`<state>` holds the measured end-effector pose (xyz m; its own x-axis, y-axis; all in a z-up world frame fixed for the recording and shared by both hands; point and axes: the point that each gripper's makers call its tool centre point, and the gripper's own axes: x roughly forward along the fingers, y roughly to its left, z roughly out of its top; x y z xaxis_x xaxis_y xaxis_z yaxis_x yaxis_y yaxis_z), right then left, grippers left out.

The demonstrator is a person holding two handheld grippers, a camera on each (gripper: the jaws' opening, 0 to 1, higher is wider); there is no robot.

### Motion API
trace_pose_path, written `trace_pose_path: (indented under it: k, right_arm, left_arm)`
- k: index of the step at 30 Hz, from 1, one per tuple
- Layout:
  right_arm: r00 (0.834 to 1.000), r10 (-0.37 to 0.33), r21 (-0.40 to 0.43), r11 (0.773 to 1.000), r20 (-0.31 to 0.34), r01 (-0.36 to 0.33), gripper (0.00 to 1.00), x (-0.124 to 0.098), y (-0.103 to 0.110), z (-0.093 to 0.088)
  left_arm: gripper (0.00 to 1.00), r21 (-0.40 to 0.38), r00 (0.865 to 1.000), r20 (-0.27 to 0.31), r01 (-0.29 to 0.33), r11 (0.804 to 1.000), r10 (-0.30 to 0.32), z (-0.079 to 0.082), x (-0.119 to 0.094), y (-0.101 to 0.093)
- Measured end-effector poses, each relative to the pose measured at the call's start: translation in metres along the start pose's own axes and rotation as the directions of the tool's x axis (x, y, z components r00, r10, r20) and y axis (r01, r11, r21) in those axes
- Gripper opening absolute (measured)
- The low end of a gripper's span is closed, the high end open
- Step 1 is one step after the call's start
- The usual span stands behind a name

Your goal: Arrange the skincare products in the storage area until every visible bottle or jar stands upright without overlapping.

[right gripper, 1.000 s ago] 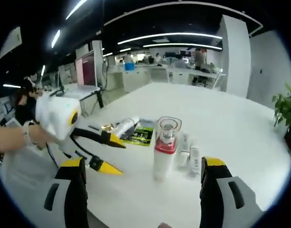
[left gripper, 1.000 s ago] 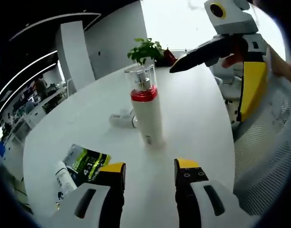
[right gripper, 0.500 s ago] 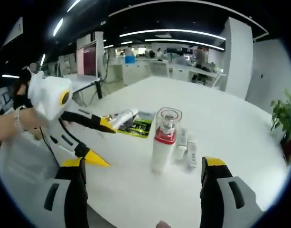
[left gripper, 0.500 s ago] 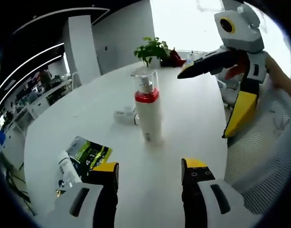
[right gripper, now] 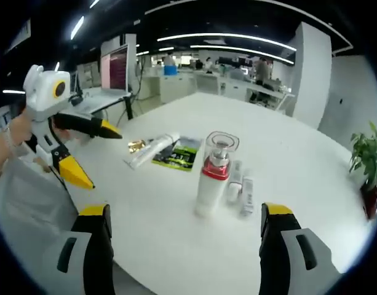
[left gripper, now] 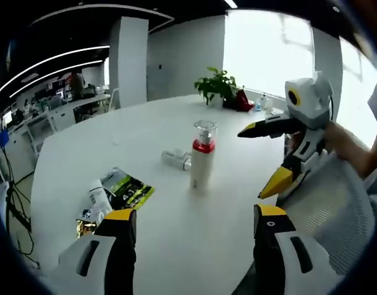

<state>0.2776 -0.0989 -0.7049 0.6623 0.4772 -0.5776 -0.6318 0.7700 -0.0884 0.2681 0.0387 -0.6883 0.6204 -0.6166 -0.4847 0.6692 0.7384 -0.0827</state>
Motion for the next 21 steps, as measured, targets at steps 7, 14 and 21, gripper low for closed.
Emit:
trace_pose_path:
  k: [7,14,21]
  right_arm:
    - [1.0,-0.007,0.014,1.0,0.017,0.007,1.0,-0.002,-0.003,0.003]
    - [1.0,0.0,0.0,1.0,-0.006,0.0,1.0,-0.001,0.002,0.001]
    - [1.0,-0.003,0.001,1.0,-0.021,0.003,1.0,0.001,-0.001,-0.002]
  left_arm:
    - [0.96,-0.084,0.99,0.007,-0.137,0.987,0.139,-0.015,-0.016,0.032]
    - [0.99,-0.119,0.982,-0.009,-0.187,0.975,0.188,-0.027,-0.02,0.046]
    - [0.99,-0.112,0.984,-0.057,-0.176,0.978,0.17,-0.038,-0.017,0.041]
